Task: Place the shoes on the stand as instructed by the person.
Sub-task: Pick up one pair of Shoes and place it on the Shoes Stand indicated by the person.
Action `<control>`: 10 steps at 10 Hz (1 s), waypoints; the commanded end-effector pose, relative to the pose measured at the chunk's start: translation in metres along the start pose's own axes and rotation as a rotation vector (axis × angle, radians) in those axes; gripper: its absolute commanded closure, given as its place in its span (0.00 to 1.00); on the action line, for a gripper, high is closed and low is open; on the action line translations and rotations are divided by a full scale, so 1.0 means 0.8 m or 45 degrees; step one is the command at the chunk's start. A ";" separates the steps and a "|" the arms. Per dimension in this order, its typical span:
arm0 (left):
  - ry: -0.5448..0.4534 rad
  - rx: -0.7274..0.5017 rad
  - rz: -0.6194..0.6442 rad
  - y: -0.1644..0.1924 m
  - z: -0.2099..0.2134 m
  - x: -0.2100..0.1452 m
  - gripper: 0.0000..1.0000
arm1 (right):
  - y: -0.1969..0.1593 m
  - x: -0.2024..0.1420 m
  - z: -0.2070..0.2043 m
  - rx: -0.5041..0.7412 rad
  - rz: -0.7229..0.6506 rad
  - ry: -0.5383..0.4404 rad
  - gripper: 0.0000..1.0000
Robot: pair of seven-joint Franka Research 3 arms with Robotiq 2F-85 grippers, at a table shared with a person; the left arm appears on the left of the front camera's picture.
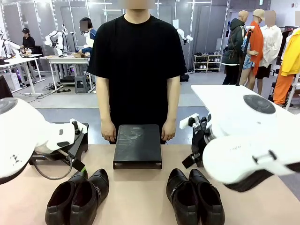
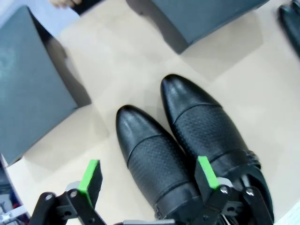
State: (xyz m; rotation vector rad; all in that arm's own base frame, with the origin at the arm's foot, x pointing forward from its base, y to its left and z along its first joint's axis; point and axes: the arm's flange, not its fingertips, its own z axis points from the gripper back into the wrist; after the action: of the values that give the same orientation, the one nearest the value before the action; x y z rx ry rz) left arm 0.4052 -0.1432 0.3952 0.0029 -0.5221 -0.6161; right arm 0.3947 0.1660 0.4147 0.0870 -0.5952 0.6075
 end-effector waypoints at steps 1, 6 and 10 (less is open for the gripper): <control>0.105 -0.142 0.041 0.016 0.053 0.015 0.00 | -0.029 0.010 0.055 0.115 -0.050 -0.006 0.00; -0.109 -0.810 0.251 0.127 0.175 -0.045 0.00 | -0.137 -0.054 0.214 0.702 -0.370 -0.151 0.00; -0.376 -1.279 0.277 0.211 0.212 -0.187 0.00 | -0.225 -0.217 0.273 0.994 -0.606 -0.358 0.00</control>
State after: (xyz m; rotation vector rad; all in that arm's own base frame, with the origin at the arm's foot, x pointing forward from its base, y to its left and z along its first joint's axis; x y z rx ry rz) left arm 0.3073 0.0916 0.5051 -1.0597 -0.4535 -0.6122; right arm 0.2741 -0.1067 0.5341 0.9952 -0.5278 0.3844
